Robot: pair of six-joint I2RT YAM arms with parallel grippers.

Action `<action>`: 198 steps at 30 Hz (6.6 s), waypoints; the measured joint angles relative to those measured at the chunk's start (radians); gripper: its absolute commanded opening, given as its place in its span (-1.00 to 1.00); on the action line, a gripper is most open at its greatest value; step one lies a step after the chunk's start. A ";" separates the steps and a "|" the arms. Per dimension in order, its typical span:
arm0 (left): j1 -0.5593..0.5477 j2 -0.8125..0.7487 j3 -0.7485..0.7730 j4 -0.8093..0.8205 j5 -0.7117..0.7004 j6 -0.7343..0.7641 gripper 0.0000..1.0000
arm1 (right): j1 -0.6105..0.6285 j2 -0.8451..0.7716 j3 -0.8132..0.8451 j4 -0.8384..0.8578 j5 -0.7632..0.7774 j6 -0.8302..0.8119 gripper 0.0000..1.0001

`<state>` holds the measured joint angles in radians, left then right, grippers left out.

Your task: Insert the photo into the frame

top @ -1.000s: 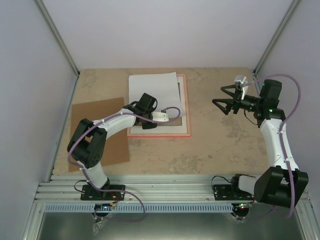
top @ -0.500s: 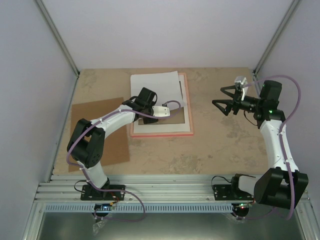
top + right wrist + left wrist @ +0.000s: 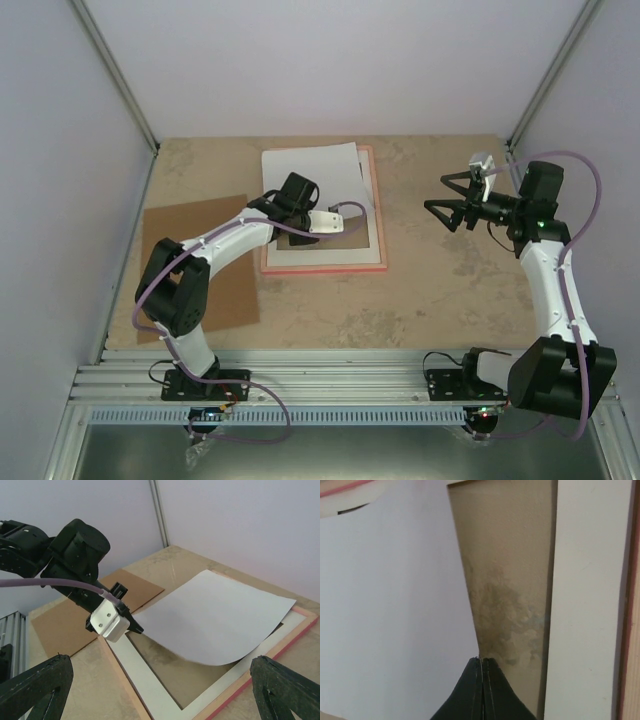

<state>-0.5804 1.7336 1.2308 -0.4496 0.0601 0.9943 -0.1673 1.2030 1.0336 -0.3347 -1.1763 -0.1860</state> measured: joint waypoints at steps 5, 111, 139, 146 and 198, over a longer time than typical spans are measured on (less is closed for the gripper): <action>0.000 0.000 0.019 -0.006 -0.002 0.000 -1.00 | 0.000 -0.003 0.000 0.002 -0.002 0.000 0.95; 0.498 0.395 0.251 0.074 0.309 -1.070 -0.50 | 0.310 1.055 0.469 0.176 0.401 0.469 -0.57; 0.270 0.141 -0.044 0.102 0.349 -1.038 0.83 | 0.018 0.658 0.001 -0.040 0.343 0.212 0.47; 0.497 -0.098 -0.034 -0.047 0.349 -0.906 0.99 | 0.078 0.463 0.111 -0.058 0.323 0.167 0.73; 1.276 -0.048 -0.295 -0.172 0.195 -0.470 0.49 | 1.083 1.197 0.798 0.109 0.716 0.860 0.76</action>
<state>0.6952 1.6859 0.9356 -0.6220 0.2550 0.5240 0.9161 2.3997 1.8313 -0.2253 -0.4606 0.6743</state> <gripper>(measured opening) 0.748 0.893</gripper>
